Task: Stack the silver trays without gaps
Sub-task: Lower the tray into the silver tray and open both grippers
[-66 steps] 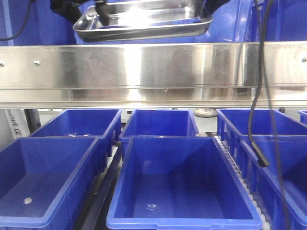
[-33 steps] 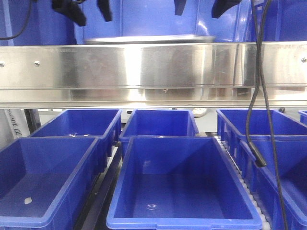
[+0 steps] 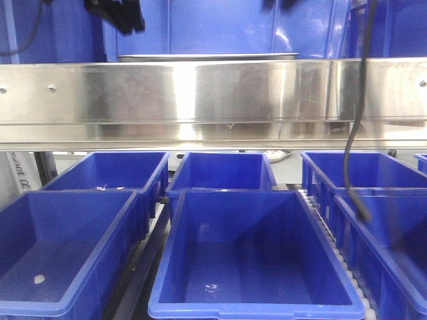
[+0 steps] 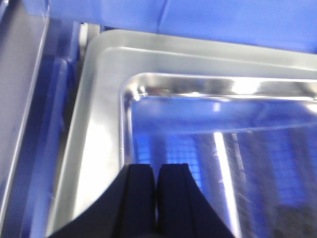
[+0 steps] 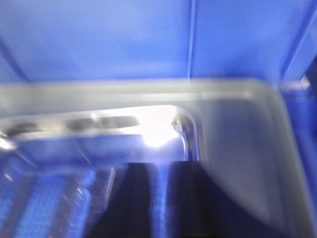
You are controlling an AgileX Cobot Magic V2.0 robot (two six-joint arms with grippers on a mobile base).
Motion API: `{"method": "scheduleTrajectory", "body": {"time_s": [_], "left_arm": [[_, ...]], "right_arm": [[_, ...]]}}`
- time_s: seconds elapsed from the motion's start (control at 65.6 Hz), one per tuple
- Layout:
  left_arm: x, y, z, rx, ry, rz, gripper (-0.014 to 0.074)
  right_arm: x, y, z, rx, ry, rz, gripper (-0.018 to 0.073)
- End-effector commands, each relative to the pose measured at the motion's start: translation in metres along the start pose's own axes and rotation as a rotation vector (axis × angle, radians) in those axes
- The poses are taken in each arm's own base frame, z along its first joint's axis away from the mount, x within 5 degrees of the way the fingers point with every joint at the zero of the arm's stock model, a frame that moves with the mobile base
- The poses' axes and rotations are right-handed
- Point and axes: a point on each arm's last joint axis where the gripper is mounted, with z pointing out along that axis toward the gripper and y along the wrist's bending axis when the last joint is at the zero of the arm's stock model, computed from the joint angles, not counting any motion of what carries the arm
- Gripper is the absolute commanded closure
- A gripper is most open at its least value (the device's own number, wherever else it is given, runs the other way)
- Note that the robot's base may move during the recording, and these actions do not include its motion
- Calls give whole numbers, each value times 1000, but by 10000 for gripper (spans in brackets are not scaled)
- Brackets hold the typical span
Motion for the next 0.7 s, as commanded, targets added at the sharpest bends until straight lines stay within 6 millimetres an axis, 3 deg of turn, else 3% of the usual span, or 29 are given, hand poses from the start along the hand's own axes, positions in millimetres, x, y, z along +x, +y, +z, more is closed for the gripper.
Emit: {"method": "scheduleTrajectory", "body": {"time_s": [0.0, 0.168, 0.335, 0.518, 0.686], "left_arm": [[-9, -2, -22, 28, -49, -19, 604], [-17, -3, -50, 52, -103, -25, 604], [-17, -18, -72, 72, -172, 48, 604], [7, -41, -82, 171, -254, 144, 604], [37, -42, -88, 262, -307, 168, 604]], "right_arm": [[-16, -1, -23, -26, -73, -1, 574], [-29, -5, -53, -53, -133, 20, 576], [-38, -10, -82, -101, -203, 32, 577], [-17, -17, -101, -211, -269, 4, 577], [11, -27, -116, -312, -327, -43, 577]]}}
